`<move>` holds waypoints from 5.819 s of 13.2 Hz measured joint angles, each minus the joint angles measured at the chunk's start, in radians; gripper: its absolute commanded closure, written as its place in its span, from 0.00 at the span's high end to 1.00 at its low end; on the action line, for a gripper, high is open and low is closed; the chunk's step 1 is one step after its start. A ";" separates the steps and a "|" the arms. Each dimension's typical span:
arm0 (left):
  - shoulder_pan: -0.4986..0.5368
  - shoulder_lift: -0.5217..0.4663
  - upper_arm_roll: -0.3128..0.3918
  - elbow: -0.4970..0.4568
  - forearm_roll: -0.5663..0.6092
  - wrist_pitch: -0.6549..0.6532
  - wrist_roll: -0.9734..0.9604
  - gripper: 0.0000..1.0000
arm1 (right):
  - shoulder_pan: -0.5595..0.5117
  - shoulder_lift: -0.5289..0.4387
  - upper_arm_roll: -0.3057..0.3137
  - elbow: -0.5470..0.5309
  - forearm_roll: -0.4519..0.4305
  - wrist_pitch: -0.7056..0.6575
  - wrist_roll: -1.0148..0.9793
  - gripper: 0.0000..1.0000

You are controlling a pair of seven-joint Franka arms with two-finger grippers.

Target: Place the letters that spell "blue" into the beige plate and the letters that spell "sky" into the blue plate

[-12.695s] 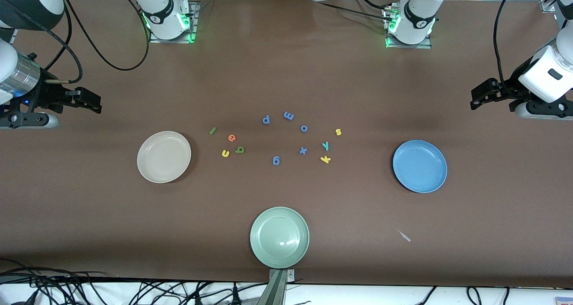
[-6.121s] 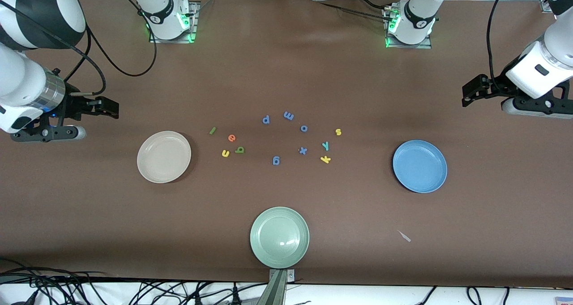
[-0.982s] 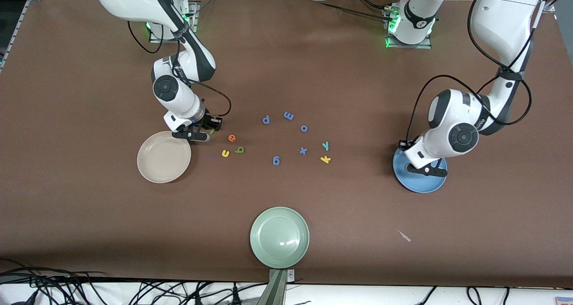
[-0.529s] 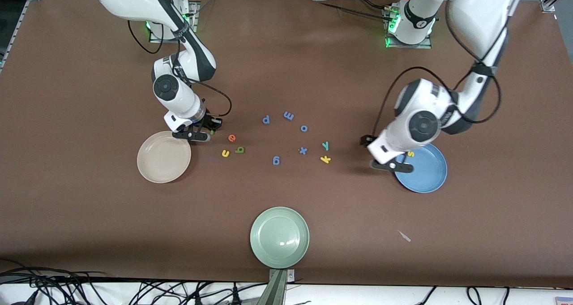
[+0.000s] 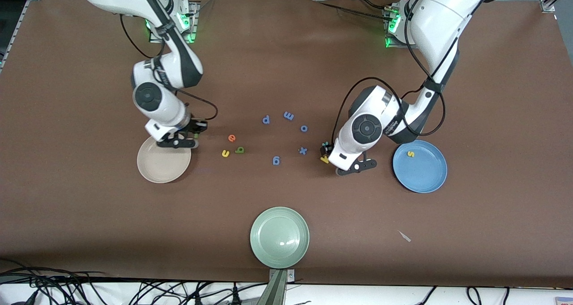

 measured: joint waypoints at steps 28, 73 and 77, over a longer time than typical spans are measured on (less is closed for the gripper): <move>0.009 0.125 0.016 0.188 0.007 -0.100 -0.152 0.00 | 0.114 0.361 0.010 0.398 0.012 0.057 0.377 0.62; -0.007 0.078 -0.076 -0.043 0.094 0.074 0.141 0.04 | 0.119 0.213 0.063 0.291 0.070 -0.121 0.428 0.71; 0.075 0.034 -0.070 -0.029 0.094 -0.032 0.248 0.05 | 0.122 0.213 0.096 0.166 0.070 0.067 0.459 0.70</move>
